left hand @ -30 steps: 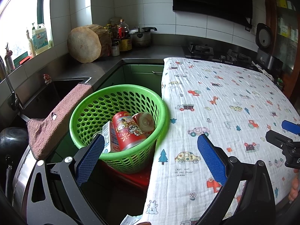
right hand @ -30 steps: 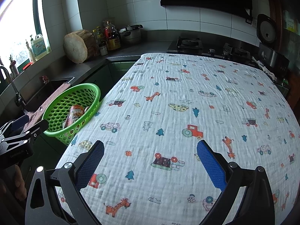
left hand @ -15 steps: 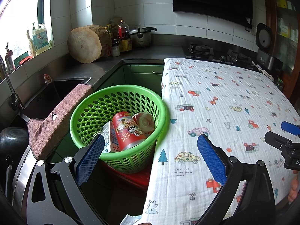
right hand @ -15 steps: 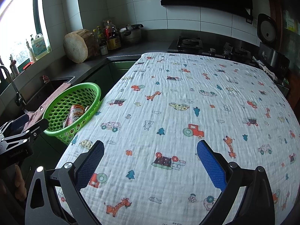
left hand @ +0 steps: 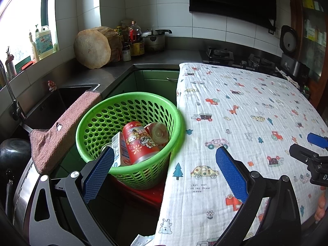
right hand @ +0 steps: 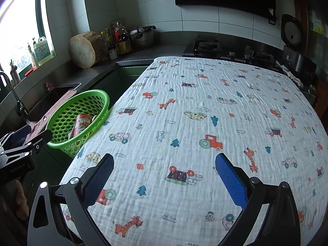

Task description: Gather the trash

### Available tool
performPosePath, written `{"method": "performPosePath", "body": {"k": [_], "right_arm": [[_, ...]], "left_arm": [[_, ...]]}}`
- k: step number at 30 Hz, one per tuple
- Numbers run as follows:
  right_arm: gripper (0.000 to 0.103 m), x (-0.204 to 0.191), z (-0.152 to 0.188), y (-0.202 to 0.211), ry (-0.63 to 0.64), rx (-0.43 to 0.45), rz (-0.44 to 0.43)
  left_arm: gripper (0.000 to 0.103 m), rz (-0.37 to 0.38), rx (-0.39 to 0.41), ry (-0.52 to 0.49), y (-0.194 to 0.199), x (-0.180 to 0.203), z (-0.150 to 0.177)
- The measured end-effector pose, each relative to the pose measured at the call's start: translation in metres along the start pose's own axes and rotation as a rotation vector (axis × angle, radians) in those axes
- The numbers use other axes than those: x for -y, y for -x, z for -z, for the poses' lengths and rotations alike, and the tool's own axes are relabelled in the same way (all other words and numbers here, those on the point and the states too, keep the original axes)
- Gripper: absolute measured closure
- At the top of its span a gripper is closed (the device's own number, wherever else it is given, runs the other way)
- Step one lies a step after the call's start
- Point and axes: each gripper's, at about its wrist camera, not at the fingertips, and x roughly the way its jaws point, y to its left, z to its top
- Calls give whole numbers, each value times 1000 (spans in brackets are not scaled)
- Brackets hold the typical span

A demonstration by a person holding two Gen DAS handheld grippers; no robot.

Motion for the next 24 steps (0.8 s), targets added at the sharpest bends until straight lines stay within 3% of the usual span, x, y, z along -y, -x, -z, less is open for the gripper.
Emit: {"method": "performPosePath", "body": {"k": [24], "right_arm": [[7,0,0,-2,-5,-3,0]], "left_arm": [[5,10,15,3,0,1,-2]]}}
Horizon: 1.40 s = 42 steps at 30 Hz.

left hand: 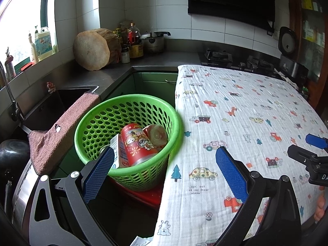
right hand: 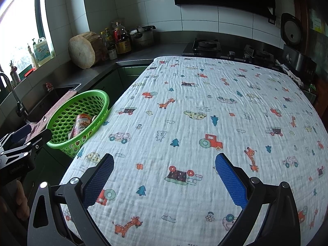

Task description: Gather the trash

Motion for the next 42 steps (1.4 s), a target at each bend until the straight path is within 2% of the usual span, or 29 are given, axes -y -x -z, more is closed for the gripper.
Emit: {"method": "performPosePath", "body": {"k": [22,42], "right_arm": [[7,-1,0,-1,5,-3,1],[7,-1,0,-3,7,-7,0]], "left_arm": [[5,25,-29,27,-7,-3,1],[5,15,-28,33,-7,-3,2]]}}
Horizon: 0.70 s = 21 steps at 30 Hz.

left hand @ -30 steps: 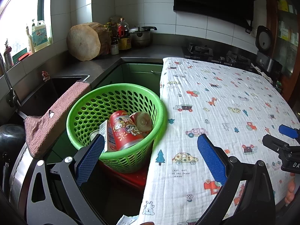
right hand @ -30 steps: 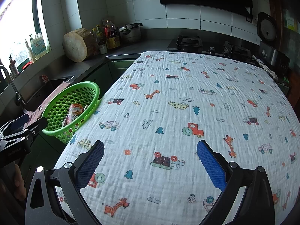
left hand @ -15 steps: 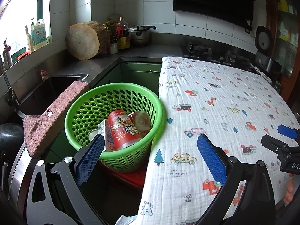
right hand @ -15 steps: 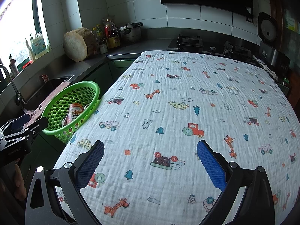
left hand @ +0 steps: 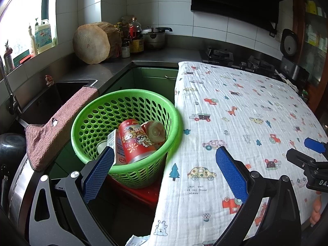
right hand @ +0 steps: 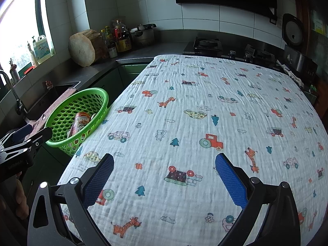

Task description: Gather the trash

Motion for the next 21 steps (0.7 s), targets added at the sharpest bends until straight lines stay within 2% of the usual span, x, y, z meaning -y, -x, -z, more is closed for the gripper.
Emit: {"method": "performPosePath", "body": {"k": [21], "right_arm": [[7,3,0,1,-1,-2,1]], "left_arm": [[5,1,-1,-3,1,3,1]]}}
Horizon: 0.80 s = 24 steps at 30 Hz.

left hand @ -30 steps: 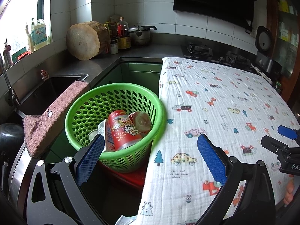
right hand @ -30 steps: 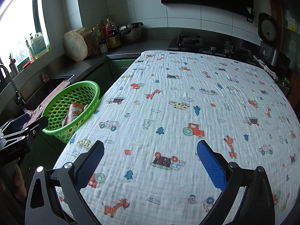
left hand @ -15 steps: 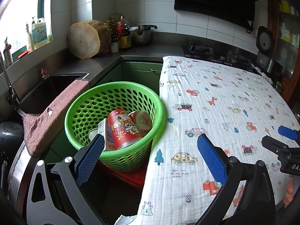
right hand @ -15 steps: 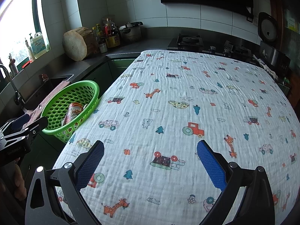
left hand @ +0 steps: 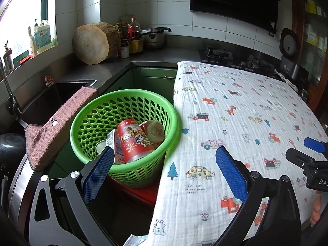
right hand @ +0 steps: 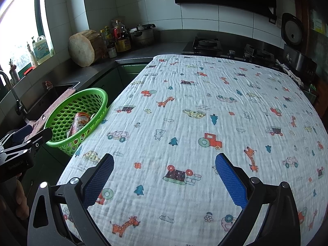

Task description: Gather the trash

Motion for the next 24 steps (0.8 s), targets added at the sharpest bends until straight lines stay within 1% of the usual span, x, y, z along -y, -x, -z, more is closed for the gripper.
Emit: {"method": "performPosePath", "body": {"k": [24], "right_arm": [[7,-1,0,1,-2,7,-2]], "left_arm": [[5,3,-2,7,1,1,2]]}}
